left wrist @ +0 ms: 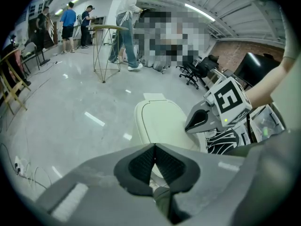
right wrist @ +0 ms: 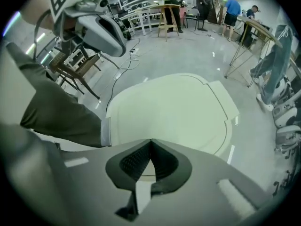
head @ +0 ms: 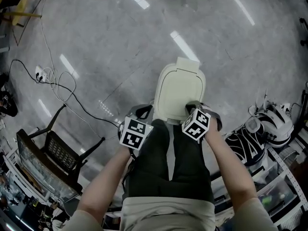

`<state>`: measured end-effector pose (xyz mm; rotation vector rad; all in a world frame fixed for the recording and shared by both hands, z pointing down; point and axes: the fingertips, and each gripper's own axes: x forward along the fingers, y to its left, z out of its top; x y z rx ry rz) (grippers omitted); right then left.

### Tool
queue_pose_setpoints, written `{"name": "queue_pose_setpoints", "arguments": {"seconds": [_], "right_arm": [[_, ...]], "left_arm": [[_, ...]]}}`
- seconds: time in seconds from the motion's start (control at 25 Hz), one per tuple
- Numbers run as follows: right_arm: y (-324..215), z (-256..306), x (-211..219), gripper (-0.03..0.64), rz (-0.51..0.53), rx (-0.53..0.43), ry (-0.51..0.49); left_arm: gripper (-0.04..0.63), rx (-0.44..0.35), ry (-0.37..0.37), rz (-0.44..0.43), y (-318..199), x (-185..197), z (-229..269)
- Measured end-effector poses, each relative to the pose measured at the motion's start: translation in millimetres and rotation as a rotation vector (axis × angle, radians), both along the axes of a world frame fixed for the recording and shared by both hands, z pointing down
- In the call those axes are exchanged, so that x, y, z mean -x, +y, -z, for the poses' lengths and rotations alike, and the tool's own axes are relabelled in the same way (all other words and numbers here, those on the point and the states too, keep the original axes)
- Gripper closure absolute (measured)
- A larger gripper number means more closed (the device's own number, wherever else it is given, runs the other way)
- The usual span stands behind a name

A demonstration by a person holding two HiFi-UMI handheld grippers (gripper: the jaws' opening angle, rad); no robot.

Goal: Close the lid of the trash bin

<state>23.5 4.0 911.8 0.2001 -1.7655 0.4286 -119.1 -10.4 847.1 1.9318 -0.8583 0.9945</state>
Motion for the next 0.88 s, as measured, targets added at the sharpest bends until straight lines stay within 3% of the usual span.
{"name": "queue_pose_setpoints", "arguments": {"seconds": [0.2, 0.36, 0.64, 0.88], "right_arm": [[-19.5, 32.1, -1.4, 0.612, -0.146, -0.006, -0.043], [-46.8, 89.3, 0.0, 0.612, -0.231, -0.059, -0.092], [-97.9, 239.7, -1.6, 0.612, -0.353, -0.212, -0.213], [-149.1, 385.6, -9.4, 0.612, -0.423, -0.419, -0.352]], "left_arm": [[0.592, -0.03, -0.001, -0.015, -20.2, -0.5, 26.4], [0.592, -0.091, 0.004, -0.02, -47.3, -4.4, 75.3], [0.592, -0.256, 0.025, -0.025, -99.4, -14.1, 206.5], [0.592, -0.473, 0.038, -0.053, -148.5, -22.0, 339.9]]}}
